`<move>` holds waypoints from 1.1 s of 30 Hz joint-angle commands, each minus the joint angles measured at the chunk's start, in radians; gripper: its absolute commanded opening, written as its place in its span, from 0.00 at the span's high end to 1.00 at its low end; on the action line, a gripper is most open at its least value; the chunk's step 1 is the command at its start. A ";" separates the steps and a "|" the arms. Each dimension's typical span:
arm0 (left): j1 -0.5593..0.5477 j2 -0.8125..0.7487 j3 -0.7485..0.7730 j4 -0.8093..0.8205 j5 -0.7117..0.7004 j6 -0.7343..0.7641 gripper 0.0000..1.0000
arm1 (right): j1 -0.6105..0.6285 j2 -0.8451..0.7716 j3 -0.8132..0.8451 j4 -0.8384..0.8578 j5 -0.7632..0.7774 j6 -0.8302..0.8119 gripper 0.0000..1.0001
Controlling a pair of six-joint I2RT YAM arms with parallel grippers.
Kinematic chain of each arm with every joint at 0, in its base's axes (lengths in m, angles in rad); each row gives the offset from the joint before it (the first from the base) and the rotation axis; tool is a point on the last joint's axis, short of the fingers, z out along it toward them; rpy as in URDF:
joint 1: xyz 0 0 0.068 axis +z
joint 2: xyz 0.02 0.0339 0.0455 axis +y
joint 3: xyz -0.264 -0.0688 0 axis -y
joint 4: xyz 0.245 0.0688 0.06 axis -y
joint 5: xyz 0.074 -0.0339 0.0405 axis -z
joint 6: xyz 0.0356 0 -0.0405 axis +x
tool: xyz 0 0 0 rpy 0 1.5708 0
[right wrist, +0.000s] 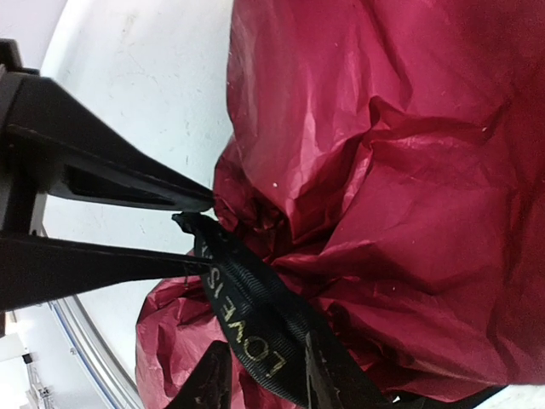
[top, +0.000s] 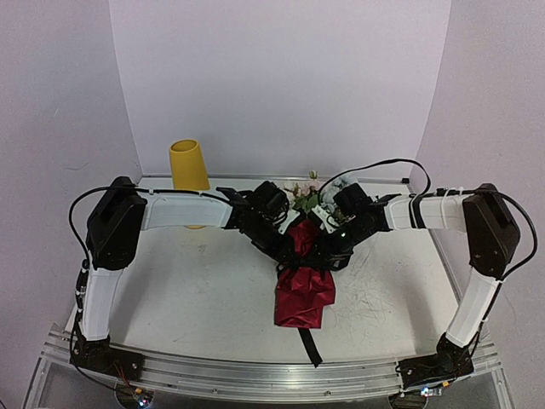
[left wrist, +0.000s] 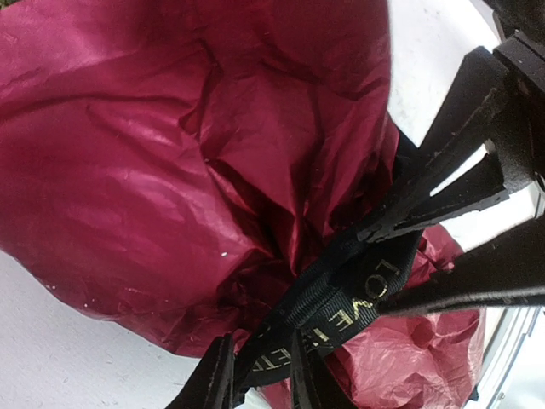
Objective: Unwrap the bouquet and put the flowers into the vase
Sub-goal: Untie the ribbon from the wrapping paper.
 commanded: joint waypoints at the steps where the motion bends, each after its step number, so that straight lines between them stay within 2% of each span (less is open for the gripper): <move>1: 0.005 0.019 0.020 -0.024 -0.012 0.006 0.79 | 0.006 0.027 0.008 -0.035 -0.031 0.007 0.78; 6: 0.005 0.029 0.035 -0.048 -0.026 0.009 0.86 | 0.006 0.023 0.016 -0.035 -0.023 0.024 1.00; 16: 0.005 0.013 0.024 -0.067 -0.077 0.020 1.00 | 0.001 -0.115 -0.001 -0.038 0.190 0.061 1.00; 23: 0.006 0.001 0.004 -0.073 -0.089 0.029 1.00 | -0.032 -0.206 -0.050 -0.043 0.306 0.101 1.00; 33: 0.006 -0.015 -0.023 -0.075 -0.081 0.030 1.00 | -0.169 -0.218 -0.168 -0.109 0.330 0.221 1.00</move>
